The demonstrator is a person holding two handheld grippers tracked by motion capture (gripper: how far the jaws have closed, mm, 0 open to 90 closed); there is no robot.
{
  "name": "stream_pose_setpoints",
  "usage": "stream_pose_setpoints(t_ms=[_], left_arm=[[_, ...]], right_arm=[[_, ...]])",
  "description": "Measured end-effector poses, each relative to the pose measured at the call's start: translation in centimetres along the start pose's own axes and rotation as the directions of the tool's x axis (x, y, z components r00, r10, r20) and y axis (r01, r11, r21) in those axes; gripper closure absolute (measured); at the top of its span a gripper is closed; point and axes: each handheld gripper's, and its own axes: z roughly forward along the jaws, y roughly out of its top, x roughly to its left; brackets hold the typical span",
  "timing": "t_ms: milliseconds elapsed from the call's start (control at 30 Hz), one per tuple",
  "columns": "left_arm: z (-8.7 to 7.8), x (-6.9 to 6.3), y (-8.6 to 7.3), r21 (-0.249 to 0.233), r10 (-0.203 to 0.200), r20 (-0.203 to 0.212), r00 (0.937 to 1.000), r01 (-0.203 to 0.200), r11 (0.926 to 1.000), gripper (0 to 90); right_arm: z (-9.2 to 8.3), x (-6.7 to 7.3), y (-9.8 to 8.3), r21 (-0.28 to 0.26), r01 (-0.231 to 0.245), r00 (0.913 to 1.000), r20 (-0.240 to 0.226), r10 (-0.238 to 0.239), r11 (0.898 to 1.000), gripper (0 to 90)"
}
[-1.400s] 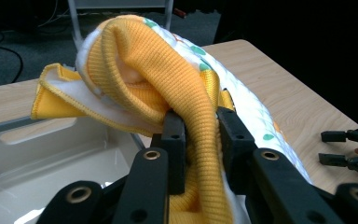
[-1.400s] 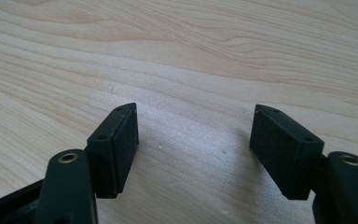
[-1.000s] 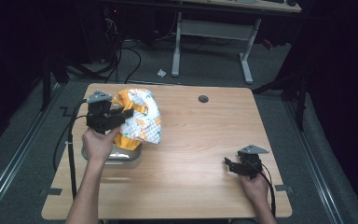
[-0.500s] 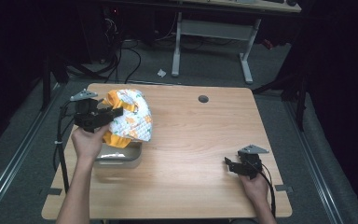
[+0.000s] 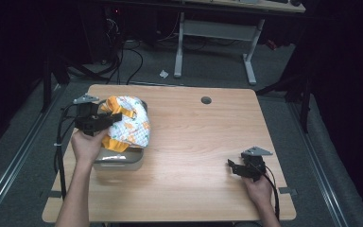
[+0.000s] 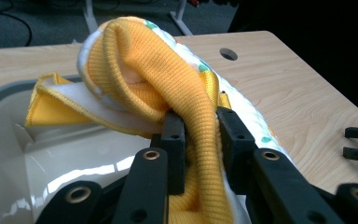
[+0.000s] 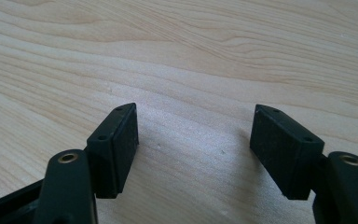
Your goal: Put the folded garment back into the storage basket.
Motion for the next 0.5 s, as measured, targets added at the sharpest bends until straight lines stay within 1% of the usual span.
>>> stream_pose_setpoints(t_ms=[33,67,100,200,233,300,367,400,500], left_arm=[[0.5,0.2,-0.3,0.016,-0.005,0.000,1.0000,0.005,0.9999,75.0],[0.5,0.2,-0.3,0.016,-0.005,0.000,1.0000,0.005,0.9999,75.0],[1.0,0.6,-0.6,0.027,-0.007,-0.005,1.0000,0.007,0.9996,75.0],[1.5,1.1,-1.0,0.037,-0.021,-0.004,0.9998,0.021,0.9991,75.0],[1.8,1.2,-1.2,0.050,-0.015,-0.015,0.9998,0.016,0.9986,75.0],[2.3,1.2,-1.3,0.075,0.013,-0.047,0.9988,-0.009,0.9971,75.0],[2.7,1.4,-1.4,0.097,0.029,-0.064,0.9975,-0.023,0.9950,75.0],[2.7,1.4,-1.4,0.097,0.029,-0.064,0.9975,-0.023,0.9950,75.0],[3.2,1.6,-1.6,0.117,0.039,-0.085,0.9956,-0.029,0.9927,75.0]], right_arm=[[0.0,0.0,0.0,0.000,0.000,1.0000,0.000,0.000,1.000,32.7],[0.0,0.0,0.0,0.000,0.000,1.0000,0.000,0.000,1.000,32.8],[0.0,0.0,0.0,0.000,0.000,1.0000,0.000,0.000,1.000,32.7],[0.0,0.0,0.0,0.000,0.000,1.0000,0.000,0.000,1.000,32.7],[0.0,0.0,0.0,0.000,0.000,1.0000,0.000,0.000,1.000,32.7],[0.0,0.0,0.0,0.000,0.000,1.0000,0.000,0.000,1.000,32.7],[0.0,0.0,0.0,0.000,0.000,1.0000,0.000,0.000,1.000,32.7],[0.0,0.0,0.0,0.000,0.000,1.0000,0.000,0.000,1.000,32.7],[0.0,0.0,0.0,0.000,0.000,1.0000,0.000,0.000,1.000,32.7]])
